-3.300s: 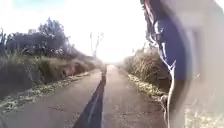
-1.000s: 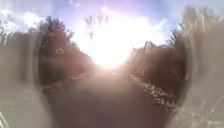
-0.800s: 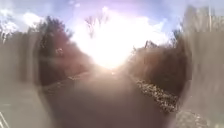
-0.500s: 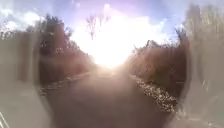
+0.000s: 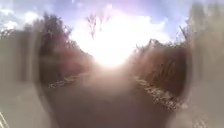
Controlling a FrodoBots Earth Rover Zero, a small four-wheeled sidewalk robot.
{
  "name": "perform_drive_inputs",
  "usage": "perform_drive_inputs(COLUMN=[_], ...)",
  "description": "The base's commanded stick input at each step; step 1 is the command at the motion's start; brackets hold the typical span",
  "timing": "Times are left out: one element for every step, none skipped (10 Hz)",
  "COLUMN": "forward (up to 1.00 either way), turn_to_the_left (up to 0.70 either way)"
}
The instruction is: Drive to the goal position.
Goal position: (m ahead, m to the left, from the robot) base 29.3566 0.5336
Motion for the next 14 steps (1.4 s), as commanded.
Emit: perform_drive_inputs(forward=[0.70, 0.70, 0.85, 0.85, 0.85, 0.85, 0.85, 0.85, 0.85, 0.85, 0.85, 0.85, 0.85, 0.85], turn_to_the_left=[0.00, 0.00, 0.00, 0.00, 0.00, 0.00, 0.00, 0.00, 0.00, 0.00, 0.00, 0.00, 0.00, 0.00])
